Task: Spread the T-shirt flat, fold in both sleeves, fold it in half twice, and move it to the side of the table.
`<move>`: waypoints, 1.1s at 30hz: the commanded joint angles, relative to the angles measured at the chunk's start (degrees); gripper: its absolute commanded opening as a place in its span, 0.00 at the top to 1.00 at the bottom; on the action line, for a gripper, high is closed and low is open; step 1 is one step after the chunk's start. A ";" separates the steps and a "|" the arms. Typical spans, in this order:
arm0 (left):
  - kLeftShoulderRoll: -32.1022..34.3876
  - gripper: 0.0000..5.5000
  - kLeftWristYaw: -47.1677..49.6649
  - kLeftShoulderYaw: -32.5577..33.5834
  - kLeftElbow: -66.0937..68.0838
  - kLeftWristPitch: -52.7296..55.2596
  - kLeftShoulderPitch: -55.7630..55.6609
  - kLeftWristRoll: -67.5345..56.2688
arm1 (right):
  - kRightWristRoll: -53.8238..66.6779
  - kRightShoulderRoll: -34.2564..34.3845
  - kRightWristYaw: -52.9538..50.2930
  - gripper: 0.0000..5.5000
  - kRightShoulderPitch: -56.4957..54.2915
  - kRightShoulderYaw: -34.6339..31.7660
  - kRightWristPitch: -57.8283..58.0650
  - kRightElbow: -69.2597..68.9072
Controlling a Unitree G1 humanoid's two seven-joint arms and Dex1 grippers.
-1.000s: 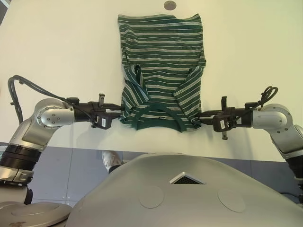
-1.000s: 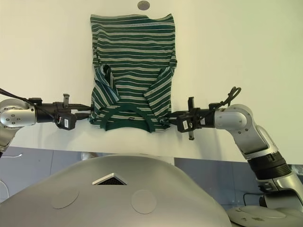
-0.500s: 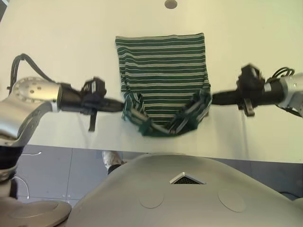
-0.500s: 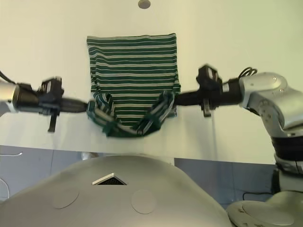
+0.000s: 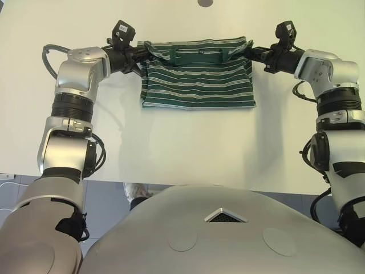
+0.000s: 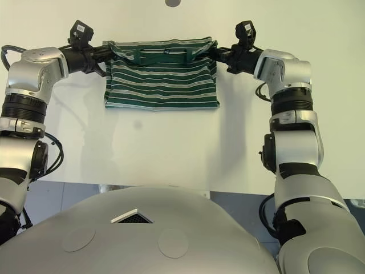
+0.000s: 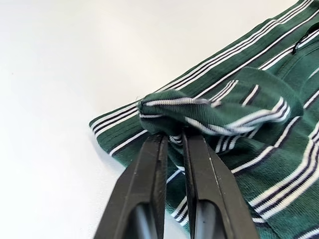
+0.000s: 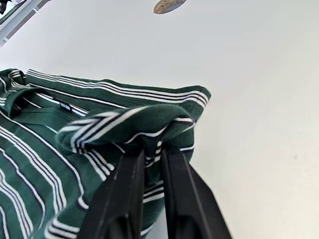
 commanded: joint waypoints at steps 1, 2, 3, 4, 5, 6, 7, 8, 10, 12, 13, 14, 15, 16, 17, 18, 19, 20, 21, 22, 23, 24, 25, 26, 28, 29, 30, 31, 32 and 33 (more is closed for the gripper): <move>-1.08 0.85 4.63 2.39 0.21 0.47 0.21 2.48 | 1.81 1.73 -0.65 0.86 -3.16 -5.40 -0.44 1.04; -1.32 0.85 6.37 3.91 -0.26 0.38 0.50 2.50 | 3.39 1.98 -0.96 0.86 -4.03 -7.92 0.90 1.43; -1.56 0.85 7.58 5.51 -1.09 0.11 0.82 2.11 | 4.64 2.20 -1.44 0.86 -4.86 -10.14 2.10 1.91; -1.77 0.85 8.50 7.48 -3.60 -0.53 1.61 1.25 | 5.07 2.30 -2.49 0.86 -5.50 -11.75 2.49 2.07; -1.99 0.85 8.41 9.01 -6.64 -1.10 2.59 0.17 | 4.61 2.36 -3.03 0.86 -5.64 -12.21 2.23 1.67; -2.09 0.85 6.49 9.76 -11.68 -1.27 4.32 -1.68 | 2.61 2.17 -2.52 0.86 -4.71 -10.37 0.53 -0.20; -2.06 0.85 3.90 9.76 -16.21 -1.33 5.92 -3.37 | 0.56 1.82 -1.40 0.86 -3.42 -8.26 -1.19 -2.24; -1.52 0.88 -0.14 8.44 -21.92 -0.43 8.17 -5.64 | -1.97 1.25 0.70 0.89 -1.47 -5.07 -3.49 -4.77; 0.86 0.96 -8.03 3.03 -31.93 2.30 13.06 -8.18 | -5.84 0.29 5.68 0.97 2.32 0.85 -6.39 -9.57; 3.32 1.00 -12.33 -1.83 -36.18 4.06 15.81 -7.33 | -8.47 -0.16 9.16 1.00 4.34 4.66 -8.41 -12.21; 4.45 1.00 -12.91 -4.11 -36.53 4.18 16.40 -5.26 | -10.34 -0.25 9.93 1.00 4.72 6.37 -10.16 -12.25; 5.44 1.00 -12.96 -6.04 -36.53 4.12 16.78 -3.14 | -12.10 -0.24 10.04 1.00 4.83 7.67 -11.80 -11.75; 7.79 1.00 -13.56 -9.45 -36.00 2.72 17.55 0.89 | -15.97 -0.77 9.57 1.00 5.02 10.44 -15.26 -10.19; 9.58 1.00 -13.97 -11.93 -35.24 1.54 17.99 4.02 | -19.38 -1.52 9.38 1.00 5.42 12.85 -18.29 -9.12; 11.60 1.00 -14.97 -13.88 -34.74 0.80 18.62 6.33 | -22.12 -3.08 11.15 1.00 6.69 15.40 -21.20 -9.52; 13.77 1.00 -16.72 -15.22 -34.79 0.66 19.45 7.66 | -22.06 -5.54 16.51 1.00 9.47 17.12 -23.15 -13.36; 15.66 1.00 -18.02 -15.78 -34.81 0.26 20.28 8.52 | -17.77 -8.01 23.37 1.00 12.53 17.17 -20.78 -20.37; 16.87 1.00 -18.23 -15.62 -34.19 -0.72 20.70 9.53 | -13.17 -9.35 28.02 1.00 14.43 16.26 -17.54 -26.56; 17.45 1.00 -18.02 -15.10 -33.46 -1.62 20.79 10.15 | -9.82 -9.45 29.94 1.00 15.13 14.89 -14.86 -30.44; 17.73 1.00 -17.79 -14.25 -33.08 -2.27 20.60 10.22 | -7.64 -8.22 29.21 1.00 14.44 13.23 -12.20 -31.84; 17.46 1.00 -17.56 -13.17 -32.94 -2.50 20.03 9.57 | -6.35 -6.35 27.13 1.00 13.20 11.60 -10.47 -31.90; 17.04 1.00 -17.59 -12.36 -33.14 -2.68 19.37 8.86 | -5.71 -4.56 25.07 1.00 12.15 10.61 -9.12 -31.83; 16.62 1.00 -17.36 -11.88 -33.28 -3.12 18.68 8.92 | -6.30 -3.09 22.69 1.00 11.33 10.28 -9.20 -31.08; 16.27 1.00 -17.04 -11.51 -33.31 -3.49 18.21 9.26 | -7.07 -1.77 20.46 1.00 10.45 9.76 -9.68 -29.67; 15.98 1.00 -16.77 -11.48 -32.63 -4.08 17.40 10.32 | -9.03 -0.29 16.29 1.00 8.53 8.67 -11.49 -25.84; 15.80 1.00 -16.64 -11.82 -31.43 -4.50 16.79 11.23 | -12.03 -0.37 13.71 1.00 7.32 9.48 -14.21 -22.59; 15.47 1.00 -16.56 -12.30 -29.80 -5.13 15.93 12.24 | -15.19 -0.71 11.67 1.00 6.41 10.73 -17.11 -19.62; 14.87 1.00 -16.14 -13.36 -26.81 -6.28 14.12 14.10 | -18.91 -1.25 10.17 1.00 5.72 12.57 -20.58 -16.59; 14.23 1.00 -15.01 -14.99 -22.39 -8.09 11.50 17.36 | -22.80 -1.91 9.14 1.00 5.27 14.78 -24.02 -13.85; 13.63 1.00 -13.15 -16.80 -17.06 -10.50 8.45 21.22 | -26.38 -2.52 8.52 1.00 4.90 17.00 -26.97 -11.21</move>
